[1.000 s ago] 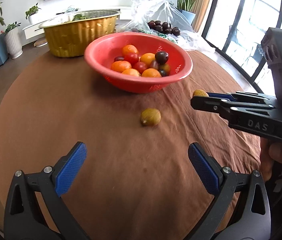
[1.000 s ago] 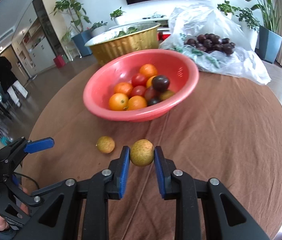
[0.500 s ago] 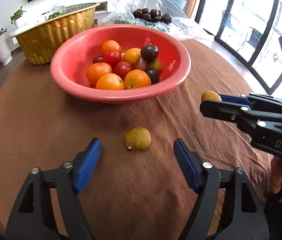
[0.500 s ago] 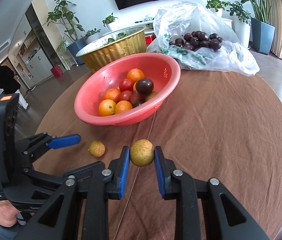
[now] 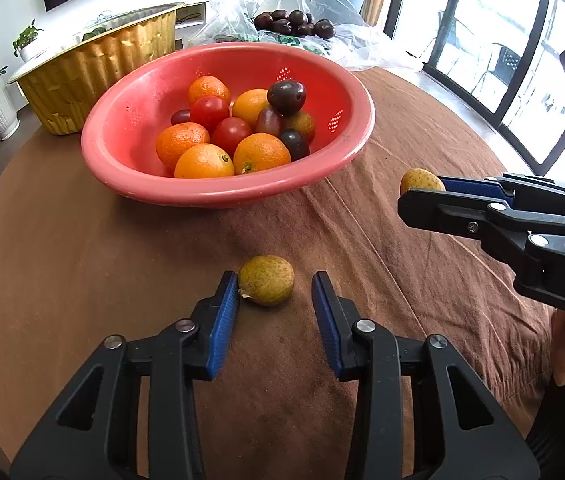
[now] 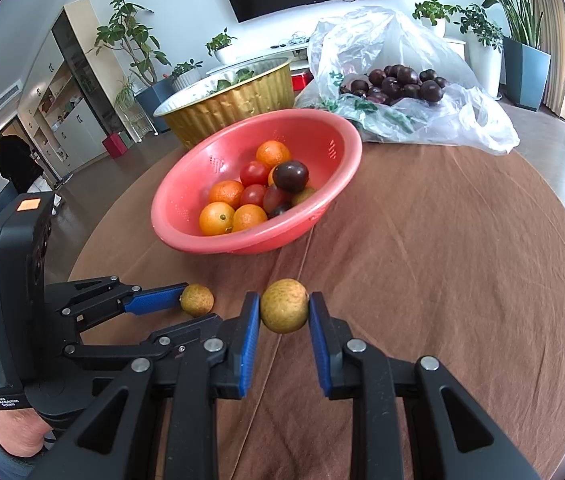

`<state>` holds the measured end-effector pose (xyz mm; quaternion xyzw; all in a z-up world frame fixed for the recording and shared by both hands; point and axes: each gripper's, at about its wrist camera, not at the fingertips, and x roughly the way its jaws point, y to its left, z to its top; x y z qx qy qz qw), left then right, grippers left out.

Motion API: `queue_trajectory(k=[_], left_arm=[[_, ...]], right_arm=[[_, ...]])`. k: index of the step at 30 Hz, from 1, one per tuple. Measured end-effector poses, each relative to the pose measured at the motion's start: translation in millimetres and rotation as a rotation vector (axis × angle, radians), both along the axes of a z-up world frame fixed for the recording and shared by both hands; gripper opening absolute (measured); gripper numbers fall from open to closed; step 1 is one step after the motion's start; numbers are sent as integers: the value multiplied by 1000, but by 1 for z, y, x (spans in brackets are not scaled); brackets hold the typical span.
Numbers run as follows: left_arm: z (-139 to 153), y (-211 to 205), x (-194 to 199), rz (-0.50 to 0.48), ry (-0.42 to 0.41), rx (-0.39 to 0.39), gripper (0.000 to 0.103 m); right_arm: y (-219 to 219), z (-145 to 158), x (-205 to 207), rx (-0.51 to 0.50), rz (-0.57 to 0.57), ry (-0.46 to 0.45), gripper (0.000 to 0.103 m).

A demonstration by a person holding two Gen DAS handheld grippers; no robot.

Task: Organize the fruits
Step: 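Carry both small pears over the red bowl and open both tools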

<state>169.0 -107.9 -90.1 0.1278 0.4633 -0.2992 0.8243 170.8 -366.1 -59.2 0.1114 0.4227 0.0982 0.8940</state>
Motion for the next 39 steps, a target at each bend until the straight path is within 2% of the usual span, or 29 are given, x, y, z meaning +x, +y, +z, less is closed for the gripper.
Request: queue_trajectory(k=[3,12,24,33,39], left_arm=[[0,1,1,4,-1,-1,26],[3,7,-2,5,-2,-17,26],[32,35,-14,37,-25,-91,26],[66,49,31,80,-73,-123,26],[73,33,72,75,-75,-118,26]], right_arm=[[1,0,0,-2,2,1,27],[2,-3,2,-12,3,6,27],[-1,0,1,2,-9,-5,27],[-13,33,10,10,-38,-67,27],[-5,50,44,-33,5,-76,27]])
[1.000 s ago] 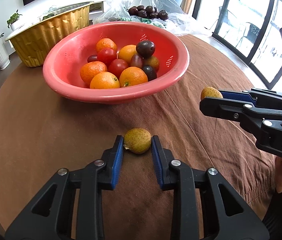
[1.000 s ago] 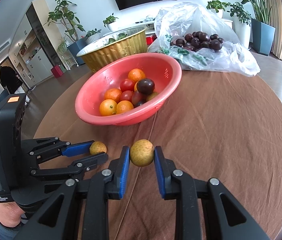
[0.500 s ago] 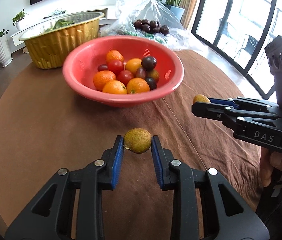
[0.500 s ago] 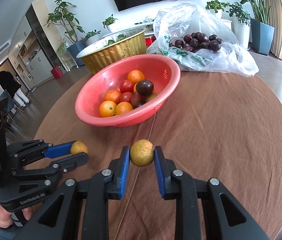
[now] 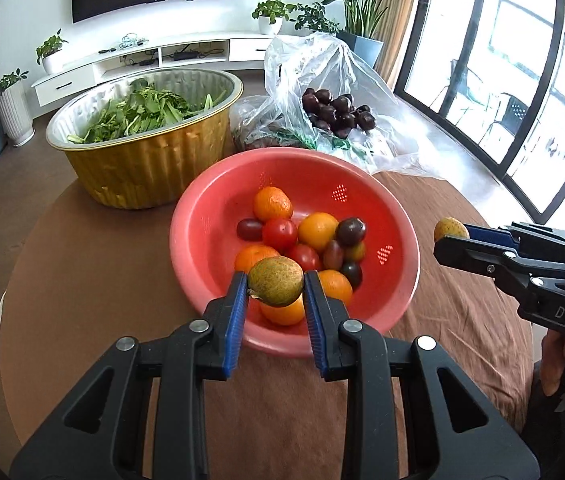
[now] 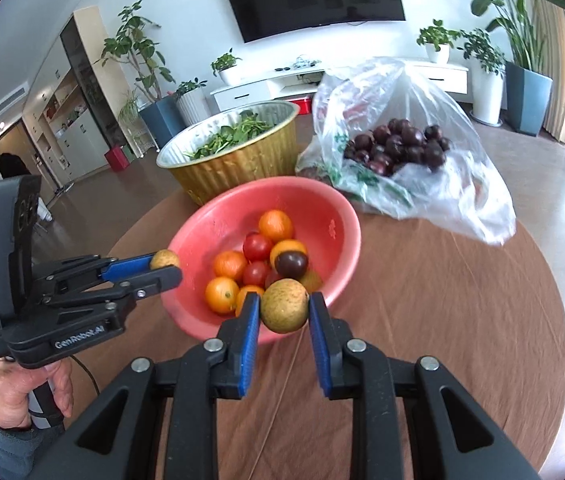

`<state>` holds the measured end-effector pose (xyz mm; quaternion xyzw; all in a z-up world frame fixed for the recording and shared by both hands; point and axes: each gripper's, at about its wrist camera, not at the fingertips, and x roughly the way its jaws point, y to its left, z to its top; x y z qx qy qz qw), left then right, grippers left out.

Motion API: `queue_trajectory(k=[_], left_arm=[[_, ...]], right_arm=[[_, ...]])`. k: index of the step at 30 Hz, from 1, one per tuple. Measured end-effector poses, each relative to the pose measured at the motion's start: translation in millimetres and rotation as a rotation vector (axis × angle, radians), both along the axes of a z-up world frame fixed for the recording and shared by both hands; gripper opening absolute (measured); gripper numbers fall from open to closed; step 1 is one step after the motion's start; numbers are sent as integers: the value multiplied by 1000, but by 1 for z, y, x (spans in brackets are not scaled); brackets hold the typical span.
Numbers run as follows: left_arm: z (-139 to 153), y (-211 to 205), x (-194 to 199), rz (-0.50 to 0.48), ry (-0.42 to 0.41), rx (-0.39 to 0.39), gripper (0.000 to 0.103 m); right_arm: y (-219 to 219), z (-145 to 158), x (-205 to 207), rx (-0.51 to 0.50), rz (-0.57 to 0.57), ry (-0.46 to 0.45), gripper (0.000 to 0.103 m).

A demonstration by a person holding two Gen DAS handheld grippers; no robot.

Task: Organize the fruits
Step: 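Carry both small pears over the red bowl and open both tools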

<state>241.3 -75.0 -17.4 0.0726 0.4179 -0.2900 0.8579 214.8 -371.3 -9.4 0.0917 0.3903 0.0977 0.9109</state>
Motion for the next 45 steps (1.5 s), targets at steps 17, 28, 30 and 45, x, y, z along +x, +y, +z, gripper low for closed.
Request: queue_trajectory(k=[17,28,30,45], left_arm=[[-38,-27,43,-22,31,29,26],[-42,-29,47,-5,14,29,27],[-42,-28,47,6,7,34,30],[-12,-15,19,69,-77,28,76]], right_arm=[[31,-17,83,-115,60,71,27],[27,-36,94,-130,38,103,27],[26,-39,96,-129,34,111,28],[17,-24,77,-115,-5,63,45]])
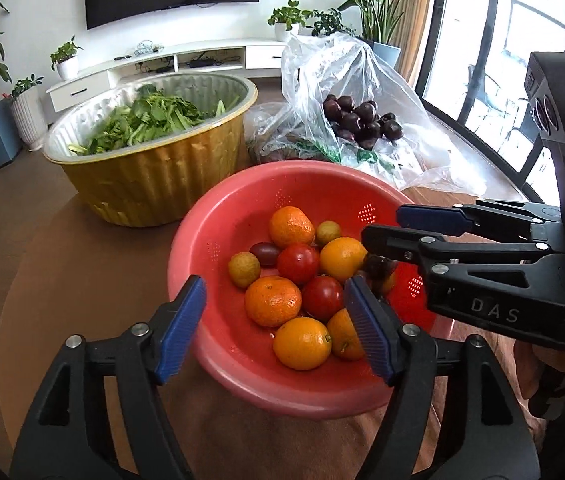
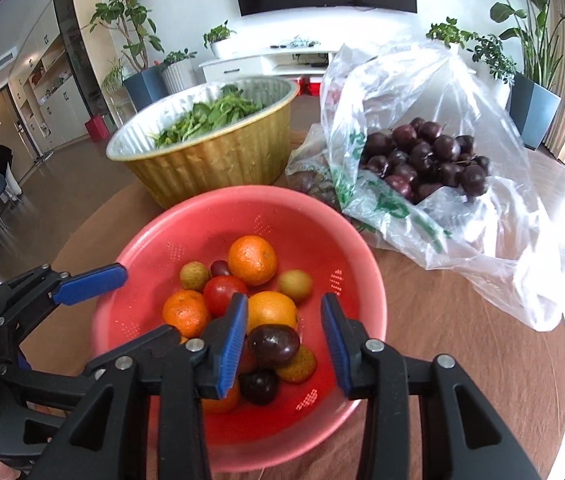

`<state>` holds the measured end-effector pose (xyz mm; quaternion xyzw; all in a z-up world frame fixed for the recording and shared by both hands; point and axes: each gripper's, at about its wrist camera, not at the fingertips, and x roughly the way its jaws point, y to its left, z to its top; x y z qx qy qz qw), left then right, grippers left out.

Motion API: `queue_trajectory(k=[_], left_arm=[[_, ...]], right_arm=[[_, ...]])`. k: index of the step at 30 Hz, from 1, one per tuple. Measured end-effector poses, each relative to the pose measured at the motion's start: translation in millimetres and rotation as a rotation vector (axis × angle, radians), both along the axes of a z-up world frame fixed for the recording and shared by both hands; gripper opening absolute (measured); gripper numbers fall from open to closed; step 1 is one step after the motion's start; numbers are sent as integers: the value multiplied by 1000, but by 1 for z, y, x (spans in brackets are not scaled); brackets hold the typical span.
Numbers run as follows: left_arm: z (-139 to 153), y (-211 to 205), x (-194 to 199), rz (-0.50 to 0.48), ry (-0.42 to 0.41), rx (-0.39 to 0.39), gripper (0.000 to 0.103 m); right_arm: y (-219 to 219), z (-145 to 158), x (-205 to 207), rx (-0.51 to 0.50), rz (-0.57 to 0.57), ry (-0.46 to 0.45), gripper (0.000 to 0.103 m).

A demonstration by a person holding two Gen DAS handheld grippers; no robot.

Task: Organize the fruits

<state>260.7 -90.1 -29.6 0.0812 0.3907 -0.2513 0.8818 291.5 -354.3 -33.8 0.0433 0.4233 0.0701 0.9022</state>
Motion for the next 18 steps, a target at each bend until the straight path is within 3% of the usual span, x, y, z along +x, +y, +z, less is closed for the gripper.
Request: queue_trajectory(k=[3,6,11,13,15,16,18], left_arm=[[22,12,-24,55,-93,-8,91],[46,26,-56,115,-200,-31,96],[86,54,-114,328,-349,-60,103],[96,60,-135,384,-407,-29,103],[101,61,-155,452,-482,50,103],[102,63,-164,494,-496,83,103],[105,68,-176,506,-482,77,103]], right_arm=[[-4,19,-23,6,-29,-67,55],[-5,42,-54,25,-45,-156,66],[-7,81,-124,82,-98,-399,101],[-7,94,-145,90,-138,-477,103],[-5,109,-172,86,-177,-561,103],[-4,114,-181,82,-188,-588,103],[-2,129,-204,70,-219,-660,103]])
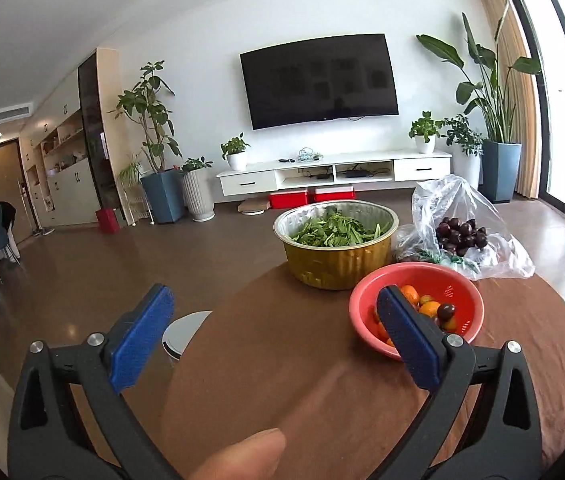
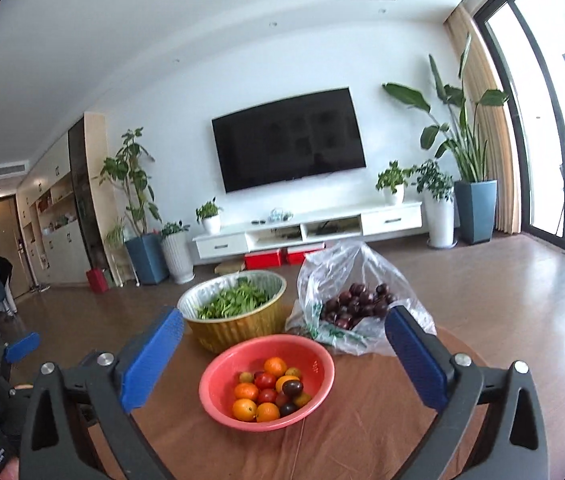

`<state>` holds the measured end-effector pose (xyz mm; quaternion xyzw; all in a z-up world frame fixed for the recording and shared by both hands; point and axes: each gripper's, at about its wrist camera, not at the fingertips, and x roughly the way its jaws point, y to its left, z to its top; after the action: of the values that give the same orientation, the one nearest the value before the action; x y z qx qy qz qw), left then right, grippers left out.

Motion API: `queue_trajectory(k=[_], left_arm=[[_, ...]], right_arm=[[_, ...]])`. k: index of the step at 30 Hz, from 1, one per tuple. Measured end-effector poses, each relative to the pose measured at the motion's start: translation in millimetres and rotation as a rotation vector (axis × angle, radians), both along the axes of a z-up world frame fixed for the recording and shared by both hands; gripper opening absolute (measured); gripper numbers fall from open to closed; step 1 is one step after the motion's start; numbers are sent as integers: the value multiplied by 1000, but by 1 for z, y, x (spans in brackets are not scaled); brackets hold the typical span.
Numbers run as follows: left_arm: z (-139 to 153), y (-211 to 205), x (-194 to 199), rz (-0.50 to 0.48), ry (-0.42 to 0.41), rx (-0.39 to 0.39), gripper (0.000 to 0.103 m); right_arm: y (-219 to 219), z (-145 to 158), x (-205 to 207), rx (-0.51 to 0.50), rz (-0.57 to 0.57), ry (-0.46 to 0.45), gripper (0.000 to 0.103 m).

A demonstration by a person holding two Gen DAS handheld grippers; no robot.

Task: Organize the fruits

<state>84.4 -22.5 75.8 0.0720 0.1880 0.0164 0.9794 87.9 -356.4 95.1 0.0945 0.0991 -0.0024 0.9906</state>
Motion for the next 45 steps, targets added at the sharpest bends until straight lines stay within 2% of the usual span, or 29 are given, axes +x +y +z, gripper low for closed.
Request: queue_trajectory(k=[2,5,7,8,11,15,17,22,30,45], left_arm=[[4,4,-11,-6,9,-26,103],[9,11,-29,6,8,-40,103],[8,12,-36,17,34,-47,103],[5,13,-38,15,59,-58,103],[-6,14,-50,0,135,-64,103],[-32,11,-54,-20,225,-59,103],[-45,11,-56,-29,268,-69,103],[-78,9,-48,-41,374,-73,103],[-111,7,-37,-34,445,-57,103],[-122,6,-25,-40,502,-64,103]], right_arm=[[2,14,-16,-5,-18,-41,103],[6,31,-35,-27,-38,-55,103],[8,37,-51,-40,-54,-75,103],[10,38,-52,-53,-73,-56,103],[9,22,-44,-73,-119,88,103],[6,-31,-15,-40,-88,352,103],[3,-58,-10,-17,-87,446,103],[-6,-94,-14,27,-97,577,103],[2,-89,-26,0,-92,621,103],[35,-111,-25,-60,-27,705,103]])
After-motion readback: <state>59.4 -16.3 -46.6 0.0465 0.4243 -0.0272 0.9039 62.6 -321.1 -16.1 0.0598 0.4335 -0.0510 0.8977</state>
